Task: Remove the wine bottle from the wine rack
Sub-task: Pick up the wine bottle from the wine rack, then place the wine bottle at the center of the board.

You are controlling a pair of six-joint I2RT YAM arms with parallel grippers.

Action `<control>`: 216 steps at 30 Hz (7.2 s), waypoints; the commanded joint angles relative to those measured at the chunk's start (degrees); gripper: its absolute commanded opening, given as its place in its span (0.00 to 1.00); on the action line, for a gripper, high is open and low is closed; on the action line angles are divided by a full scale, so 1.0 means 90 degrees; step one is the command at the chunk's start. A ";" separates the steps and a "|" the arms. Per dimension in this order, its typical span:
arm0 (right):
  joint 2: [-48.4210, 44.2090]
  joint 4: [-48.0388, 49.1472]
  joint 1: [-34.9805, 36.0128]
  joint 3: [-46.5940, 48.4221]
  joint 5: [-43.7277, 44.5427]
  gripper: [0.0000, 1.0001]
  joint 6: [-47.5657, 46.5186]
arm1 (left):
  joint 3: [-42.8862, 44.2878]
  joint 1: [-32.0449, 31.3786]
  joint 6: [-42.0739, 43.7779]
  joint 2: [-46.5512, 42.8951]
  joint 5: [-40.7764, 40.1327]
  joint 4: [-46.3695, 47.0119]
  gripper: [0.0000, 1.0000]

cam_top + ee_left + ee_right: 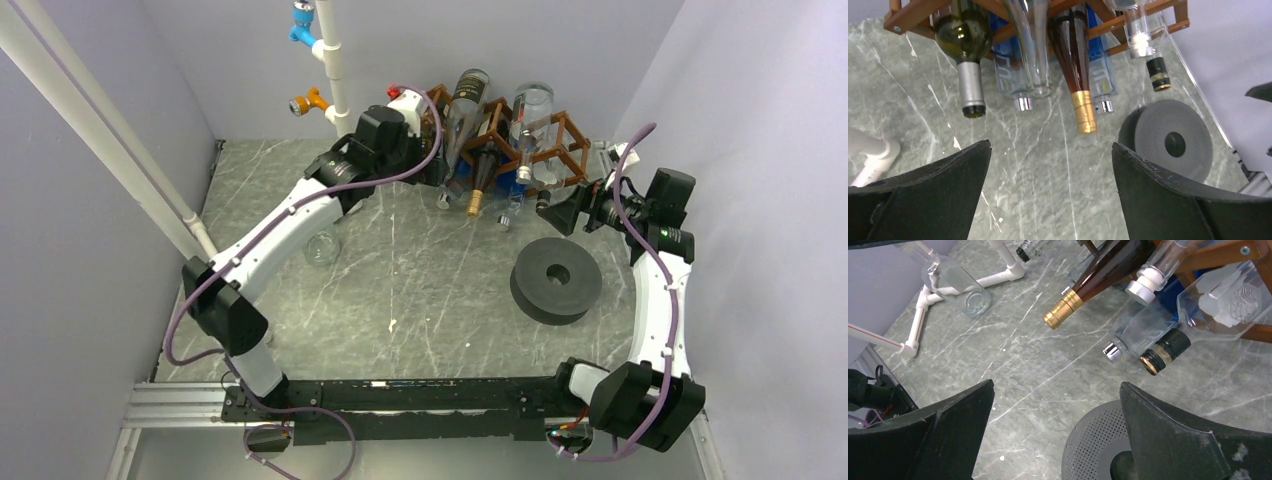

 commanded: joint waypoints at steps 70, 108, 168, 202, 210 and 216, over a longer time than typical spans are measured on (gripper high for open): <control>0.0070 0.0832 -0.0399 -0.0401 -0.0563 1.00 0.0330 | 0.2970 0.0469 -0.0710 0.3759 0.0554 0.1064 0.66; 0.0082 0.0876 -0.0457 -0.0430 -0.0568 1.00 0.0368 | 0.2829 0.0660 -0.1537 0.4258 0.1479 0.1654 0.51; 0.0084 0.0920 -0.0506 -0.0469 -0.0519 1.00 0.0382 | 0.0977 0.0826 -0.2363 0.2098 0.2206 0.4878 0.00; 0.0051 0.0959 -0.0527 -0.0499 -0.0529 1.00 0.0412 | 0.0342 0.0821 -0.2669 0.1388 0.2634 0.5564 0.00; 0.0049 0.0945 -0.0534 -0.0508 -0.0539 1.00 0.0402 | -0.0154 0.0796 -0.2889 0.0979 0.2783 0.5775 0.00; 0.0035 0.0892 -0.0535 -0.0474 -0.0563 1.00 0.0345 | -0.0695 0.0796 -0.3021 0.0512 0.2943 0.5939 0.00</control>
